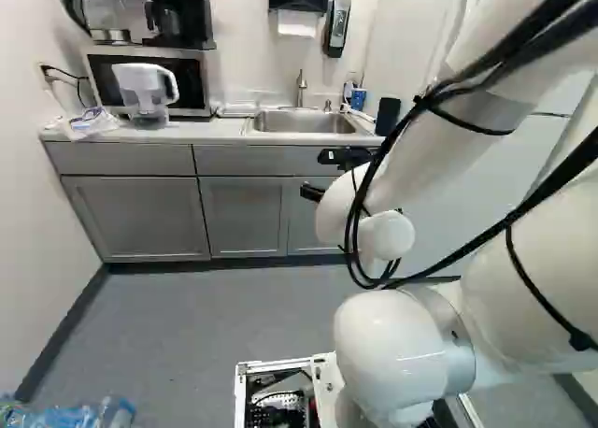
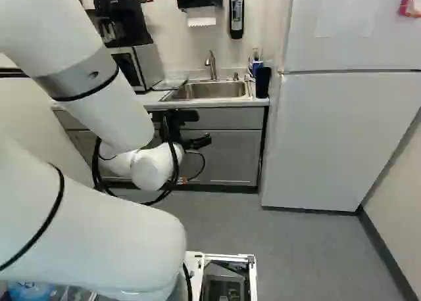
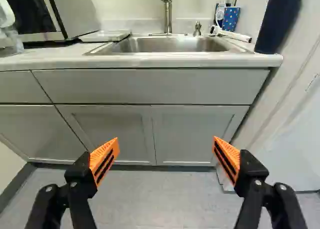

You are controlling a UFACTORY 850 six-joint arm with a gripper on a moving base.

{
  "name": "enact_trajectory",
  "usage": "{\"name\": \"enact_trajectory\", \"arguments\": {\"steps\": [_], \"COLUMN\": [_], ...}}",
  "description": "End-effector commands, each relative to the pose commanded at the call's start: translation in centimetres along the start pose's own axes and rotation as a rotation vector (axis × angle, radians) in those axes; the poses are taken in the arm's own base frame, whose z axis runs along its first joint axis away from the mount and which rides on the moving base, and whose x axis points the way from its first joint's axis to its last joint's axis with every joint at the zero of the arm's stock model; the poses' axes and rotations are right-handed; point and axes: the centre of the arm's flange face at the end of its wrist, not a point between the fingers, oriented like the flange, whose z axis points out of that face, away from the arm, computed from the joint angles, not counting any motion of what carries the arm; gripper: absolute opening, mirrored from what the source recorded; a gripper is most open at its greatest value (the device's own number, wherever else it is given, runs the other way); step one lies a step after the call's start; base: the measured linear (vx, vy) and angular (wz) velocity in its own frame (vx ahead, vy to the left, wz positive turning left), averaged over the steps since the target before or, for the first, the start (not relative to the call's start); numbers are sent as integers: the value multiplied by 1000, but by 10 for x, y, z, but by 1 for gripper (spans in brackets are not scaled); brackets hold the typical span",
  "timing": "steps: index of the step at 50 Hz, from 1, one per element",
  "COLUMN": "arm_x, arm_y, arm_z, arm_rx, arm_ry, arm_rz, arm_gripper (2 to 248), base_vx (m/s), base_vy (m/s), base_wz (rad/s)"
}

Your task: Rinse the cup and place it in the tray

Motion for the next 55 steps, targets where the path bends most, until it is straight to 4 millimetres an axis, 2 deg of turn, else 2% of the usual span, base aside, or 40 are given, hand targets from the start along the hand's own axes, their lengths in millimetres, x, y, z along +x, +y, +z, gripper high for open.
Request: {"name": "enact_trajectory", "arguments": {"steps": [14, 55], "arm_x": [6, 60], "arm_y": [0, 0], "arm_z": [4, 34], "arm_rx": [0, 0], "arm_ry": [9, 98], "arm_rz": [0, 0], "arm_gripper": [247, 247], "base_vx": [0, 0], "base_vy": [0, 0], "base_wz": [0, 0]}}
